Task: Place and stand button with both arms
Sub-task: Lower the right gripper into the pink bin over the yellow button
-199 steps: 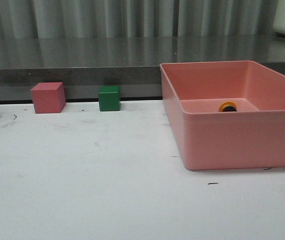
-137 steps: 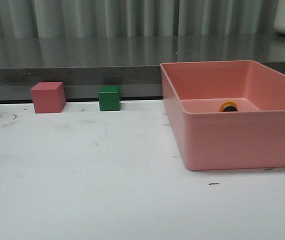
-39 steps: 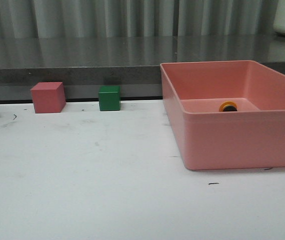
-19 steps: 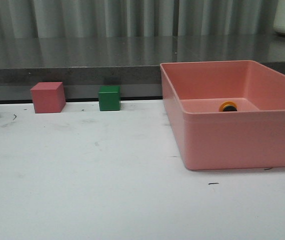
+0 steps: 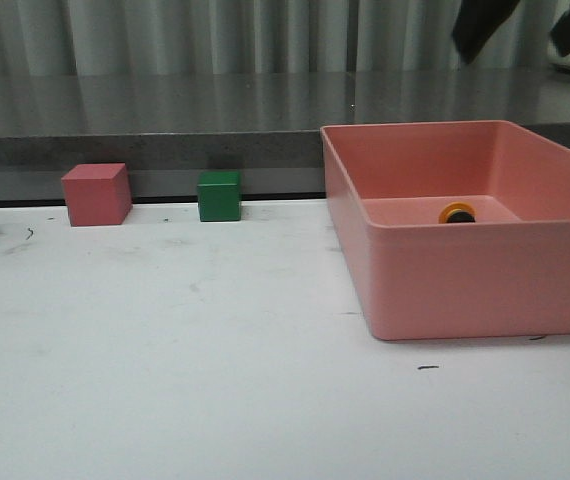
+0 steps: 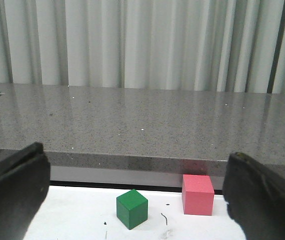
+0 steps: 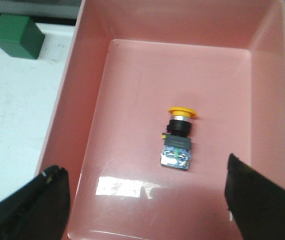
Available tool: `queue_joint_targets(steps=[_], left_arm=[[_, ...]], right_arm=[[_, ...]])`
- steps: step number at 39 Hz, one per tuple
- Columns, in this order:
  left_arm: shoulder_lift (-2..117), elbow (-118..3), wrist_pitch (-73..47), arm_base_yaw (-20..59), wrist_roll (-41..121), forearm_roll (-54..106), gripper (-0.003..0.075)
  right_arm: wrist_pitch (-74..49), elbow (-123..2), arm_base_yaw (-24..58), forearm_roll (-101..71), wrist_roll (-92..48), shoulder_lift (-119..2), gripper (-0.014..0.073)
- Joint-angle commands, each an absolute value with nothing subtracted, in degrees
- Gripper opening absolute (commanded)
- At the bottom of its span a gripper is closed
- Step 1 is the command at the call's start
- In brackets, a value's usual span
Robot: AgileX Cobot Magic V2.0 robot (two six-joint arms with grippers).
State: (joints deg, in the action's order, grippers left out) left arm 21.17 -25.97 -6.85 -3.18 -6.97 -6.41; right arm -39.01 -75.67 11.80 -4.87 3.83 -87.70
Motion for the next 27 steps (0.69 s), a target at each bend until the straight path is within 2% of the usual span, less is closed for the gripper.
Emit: queue_joint_targets(steps=[1, 9, 27], left_arm=[[22.0, -28.0, -2.0, -3.2, -7.3, -6.4, 0.0673], [22.0, -28.0, -2.0, -3.2, -7.3, -6.4, 0.0673], [22.0, -28.0, -2.0, -3.2, -7.3, -6.4, 0.0673]], right_arm=[[-39.8, -81.2, 12.0, -4.1, 6.3, -90.4, 0.0642], [-46.9, -88.3, 11.7, 1.1, 13.8, -99.7, 0.0642], [-56.7, -103.0, 10.0, 0.9, 18.0, -118.9, 0.0642]])
